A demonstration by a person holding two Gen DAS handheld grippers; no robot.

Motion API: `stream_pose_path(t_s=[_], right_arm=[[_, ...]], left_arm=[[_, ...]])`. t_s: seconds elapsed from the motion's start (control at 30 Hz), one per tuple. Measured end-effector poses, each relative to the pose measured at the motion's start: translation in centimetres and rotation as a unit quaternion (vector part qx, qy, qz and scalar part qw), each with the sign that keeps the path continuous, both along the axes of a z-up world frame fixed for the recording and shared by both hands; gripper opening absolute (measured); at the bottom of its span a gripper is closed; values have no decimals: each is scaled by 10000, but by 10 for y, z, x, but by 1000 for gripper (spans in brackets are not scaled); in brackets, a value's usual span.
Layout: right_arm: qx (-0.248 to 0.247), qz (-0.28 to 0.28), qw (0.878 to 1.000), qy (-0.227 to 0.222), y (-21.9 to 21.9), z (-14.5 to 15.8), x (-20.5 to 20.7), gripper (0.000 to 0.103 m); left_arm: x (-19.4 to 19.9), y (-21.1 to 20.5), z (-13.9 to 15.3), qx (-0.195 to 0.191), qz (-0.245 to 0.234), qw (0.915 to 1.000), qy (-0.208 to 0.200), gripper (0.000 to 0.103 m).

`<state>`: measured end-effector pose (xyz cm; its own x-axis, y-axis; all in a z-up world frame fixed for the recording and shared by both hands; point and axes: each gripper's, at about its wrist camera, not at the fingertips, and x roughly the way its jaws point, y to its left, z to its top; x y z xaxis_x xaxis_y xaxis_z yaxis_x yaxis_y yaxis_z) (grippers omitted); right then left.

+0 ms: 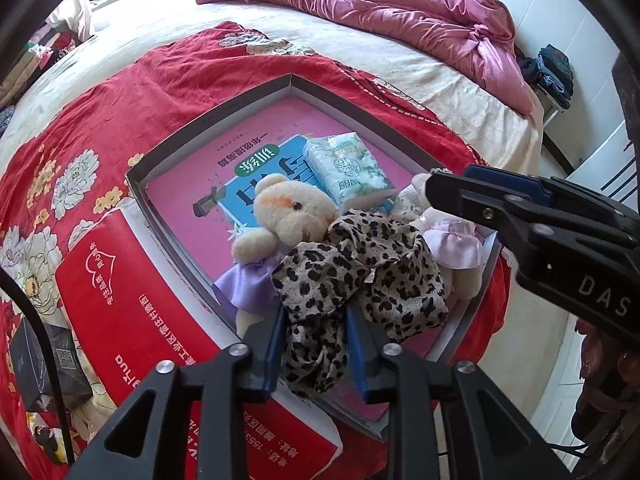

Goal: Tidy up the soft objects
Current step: 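Release scrunchie into tray with left tool while right tool releases tissue packet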

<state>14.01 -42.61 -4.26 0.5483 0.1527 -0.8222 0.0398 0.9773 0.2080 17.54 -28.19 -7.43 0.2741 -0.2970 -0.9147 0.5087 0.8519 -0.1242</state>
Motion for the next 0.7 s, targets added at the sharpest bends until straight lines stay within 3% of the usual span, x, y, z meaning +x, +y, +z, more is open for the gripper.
stream_pose_path(t_s=[0.13,0.23,0.7], right_arm=[[-24,-88,9999,-60,-4,4,-5,54],[-13,-136,9999,-104,-6,8,-8,54],[-99,-224,9994,-241,-10,24,-15,56]], left_arm=[[-1,-1,1,22,-13,10000,-18,33],[-1,0,2,8,5,10000,-42,41],[-6,0,13,22,8,9998,-192,54]])
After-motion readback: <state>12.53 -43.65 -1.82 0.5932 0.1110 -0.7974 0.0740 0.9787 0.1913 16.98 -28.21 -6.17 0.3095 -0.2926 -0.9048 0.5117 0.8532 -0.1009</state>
